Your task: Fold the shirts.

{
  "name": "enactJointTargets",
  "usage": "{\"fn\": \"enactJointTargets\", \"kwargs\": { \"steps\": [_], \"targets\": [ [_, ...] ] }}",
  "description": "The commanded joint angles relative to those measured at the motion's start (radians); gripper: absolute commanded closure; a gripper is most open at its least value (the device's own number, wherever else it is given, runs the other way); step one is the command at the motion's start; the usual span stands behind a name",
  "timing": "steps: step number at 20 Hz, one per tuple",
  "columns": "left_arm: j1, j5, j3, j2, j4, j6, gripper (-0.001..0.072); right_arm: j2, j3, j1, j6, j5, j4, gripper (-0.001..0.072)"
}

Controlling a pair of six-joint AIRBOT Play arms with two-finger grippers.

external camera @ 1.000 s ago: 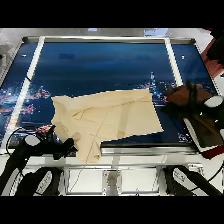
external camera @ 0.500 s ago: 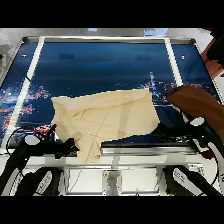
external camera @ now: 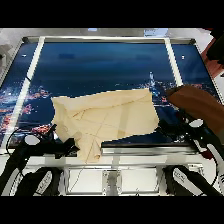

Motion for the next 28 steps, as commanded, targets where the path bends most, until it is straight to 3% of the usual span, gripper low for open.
{"fn": "enactJointTargets", "kwargs": {
  "steps": [1, 3, 6, 8, 11, 15, 19, 22, 28],
  "targets": [
    [0.001, -0.011, 0.018, 0.003, -0.055, 0.085, 0.0692, 0.002, 0.0, -0.001, -0.055, -0.021, 0.021, 0.0684],
    [0.001, -0.08, 0.091, 0.012, -0.095, 0.14, 0.0693, 0.008, 0.019, -0.001, -0.106, 0.035, 0.023, 0.0685],
    [0.001, -0.238, 0.232, 0.055, -0.055, 0.14, 0.0692, 0.064, 0.103, -0.002, -0.143, 0.105, -0.099, 0.0685],
    [0.003, -0.316, 0.311, 0.083, 0.001, 0.126, 0.0692, 0.136, 0.176, -0.002, -0.115, 0.129, -0.195, 0.0685],
    [0.003, -0.346, 0.426, 0.143, 0.047, 0.072, 0.0692, 0.202, 0.261, 0.001, -0.118, 0.214, -0.222, 0.0685],
    [0.003, -0.301, 0.558, 0.168, 0.127, -0.004, 0.0692, 0.207, 0.301, 0.051, -0.118, 0.264, -0.217, 0.0685],
    [0.003, -0.111, 0.621, 0.166, 0.264, -0.066, 0.0696, 0.206, 0.315, 0.129, -0.108, 0.166, -0.205, 0.0686],
    [0.003, -0.118, 0.621, 0.084, 0.275, -0.026, 0.0696, 0.152, 0.383, 0.208, -0.106, 0.043, -0.196, 0.0687],
    [0.003, 0.123, 0.674, -0.161, 0.385, -0.024, 0.0696, -0.156, 0.586, 0.305, -0.06, -0.098, -0.211, 0.0687]
  ]
}}
